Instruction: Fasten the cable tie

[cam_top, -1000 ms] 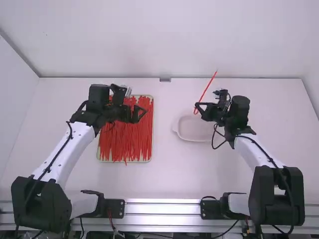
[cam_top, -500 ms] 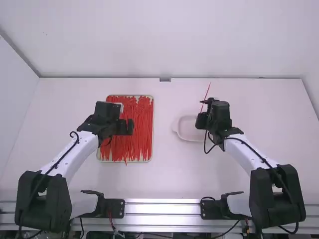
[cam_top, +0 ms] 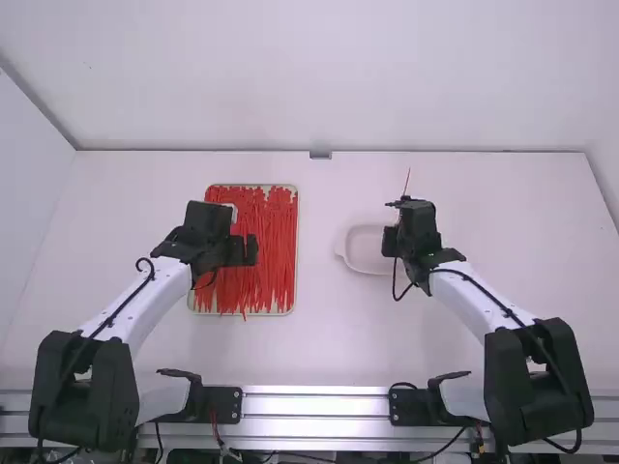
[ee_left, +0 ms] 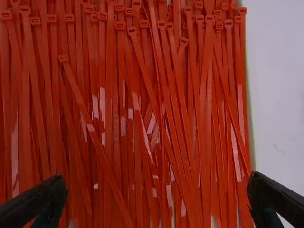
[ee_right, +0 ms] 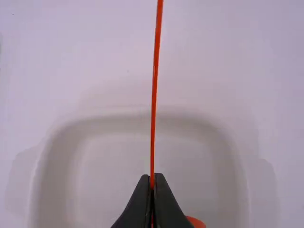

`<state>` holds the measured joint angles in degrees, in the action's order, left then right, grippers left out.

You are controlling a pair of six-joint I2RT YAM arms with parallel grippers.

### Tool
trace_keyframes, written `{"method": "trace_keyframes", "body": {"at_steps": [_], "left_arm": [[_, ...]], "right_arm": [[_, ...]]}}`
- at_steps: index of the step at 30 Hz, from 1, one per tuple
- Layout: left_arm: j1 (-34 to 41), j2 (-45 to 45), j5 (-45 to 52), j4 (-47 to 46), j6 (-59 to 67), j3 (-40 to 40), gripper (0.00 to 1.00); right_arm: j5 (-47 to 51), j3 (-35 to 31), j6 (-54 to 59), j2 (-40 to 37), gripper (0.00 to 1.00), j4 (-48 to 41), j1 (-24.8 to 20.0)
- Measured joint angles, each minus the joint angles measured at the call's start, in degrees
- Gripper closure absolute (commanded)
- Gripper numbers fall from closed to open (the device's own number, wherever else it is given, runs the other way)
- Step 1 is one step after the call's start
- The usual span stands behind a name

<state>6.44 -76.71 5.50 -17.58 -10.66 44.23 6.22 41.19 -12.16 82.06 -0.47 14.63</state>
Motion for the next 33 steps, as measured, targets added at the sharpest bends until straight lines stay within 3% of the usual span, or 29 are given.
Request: {"method": "trace_keyframes", "body": {"at_steps": [33], "left_arm": [[0.0, 0.0, 3.5, 1.8, -0.1, -1.1, 0.01]], "right_arm": [[-0.5, 0.0, 0.1, 0.0, 1.00, 0.5, 0.9]]}}
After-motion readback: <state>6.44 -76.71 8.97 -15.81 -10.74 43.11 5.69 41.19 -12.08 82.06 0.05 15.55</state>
